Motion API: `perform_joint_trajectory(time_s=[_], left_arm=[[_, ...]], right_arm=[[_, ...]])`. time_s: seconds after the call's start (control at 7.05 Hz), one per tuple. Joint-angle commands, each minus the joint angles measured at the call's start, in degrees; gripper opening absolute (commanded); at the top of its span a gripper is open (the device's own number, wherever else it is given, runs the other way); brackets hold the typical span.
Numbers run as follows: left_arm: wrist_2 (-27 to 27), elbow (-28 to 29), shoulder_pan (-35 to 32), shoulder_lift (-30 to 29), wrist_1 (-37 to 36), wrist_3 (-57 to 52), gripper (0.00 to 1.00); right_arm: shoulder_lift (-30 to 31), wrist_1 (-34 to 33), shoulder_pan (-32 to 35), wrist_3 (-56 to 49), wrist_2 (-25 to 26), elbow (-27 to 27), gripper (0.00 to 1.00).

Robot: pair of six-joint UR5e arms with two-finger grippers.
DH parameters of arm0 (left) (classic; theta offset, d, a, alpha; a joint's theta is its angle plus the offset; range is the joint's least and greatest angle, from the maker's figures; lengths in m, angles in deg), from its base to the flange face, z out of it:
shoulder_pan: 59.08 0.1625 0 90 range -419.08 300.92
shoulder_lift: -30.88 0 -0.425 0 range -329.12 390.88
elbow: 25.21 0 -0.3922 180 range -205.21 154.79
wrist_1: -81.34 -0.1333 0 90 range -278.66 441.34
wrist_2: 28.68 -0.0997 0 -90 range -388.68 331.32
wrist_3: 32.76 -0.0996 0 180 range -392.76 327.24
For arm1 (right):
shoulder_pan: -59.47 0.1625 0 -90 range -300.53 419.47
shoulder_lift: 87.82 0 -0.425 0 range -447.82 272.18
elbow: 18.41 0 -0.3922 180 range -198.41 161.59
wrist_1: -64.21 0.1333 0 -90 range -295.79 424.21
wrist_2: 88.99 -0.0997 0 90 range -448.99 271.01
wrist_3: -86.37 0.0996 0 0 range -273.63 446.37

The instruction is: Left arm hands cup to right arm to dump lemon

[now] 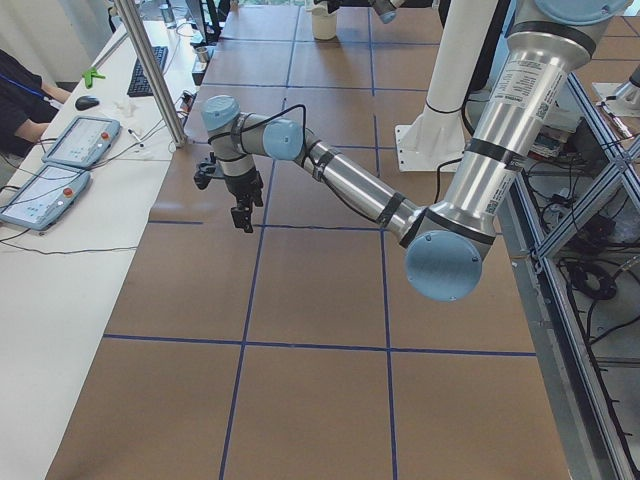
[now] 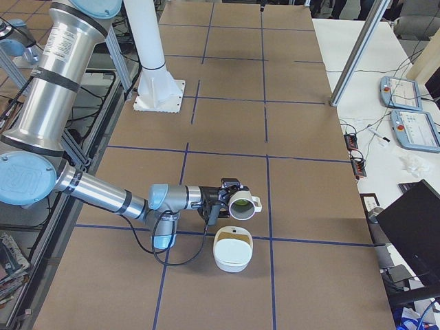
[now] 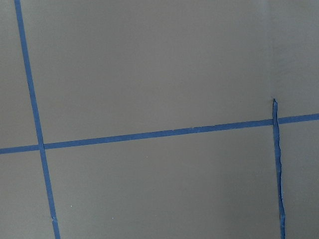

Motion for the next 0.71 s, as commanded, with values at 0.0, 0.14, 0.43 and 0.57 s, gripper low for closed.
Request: perform_joint_trajectory(time_s=[0.0, 0.14, 0.43, 0.57], left_arm=[[-0.04, -0.29, 0.06, -0.11, -0.03, 0.12, 1.00], [-0.12, -0.72, 0.06, -0.11, -0.03, 0.21, 1.00], [-0.12, -0.82, 0.06, -0.11, -0.03, 0.21, 1.00], [-0.12, -0.82, 0.06, -0.11, -0.03, 0.21, 1.00]], right_arm=[[-3.25, 8.05, 1.27, 14.06, 0.17, 6.78, 0.01], [-4.04, 10.16, 2.40, 21.69, 0.18, 6.98, 0.01], [-4.67, 11.76, 3.91, 32.19, 0.44, 6.98, 0.01], [-5.28, 11.85, 5.47, 37.45, 0.44, 6.98, 0.01]])
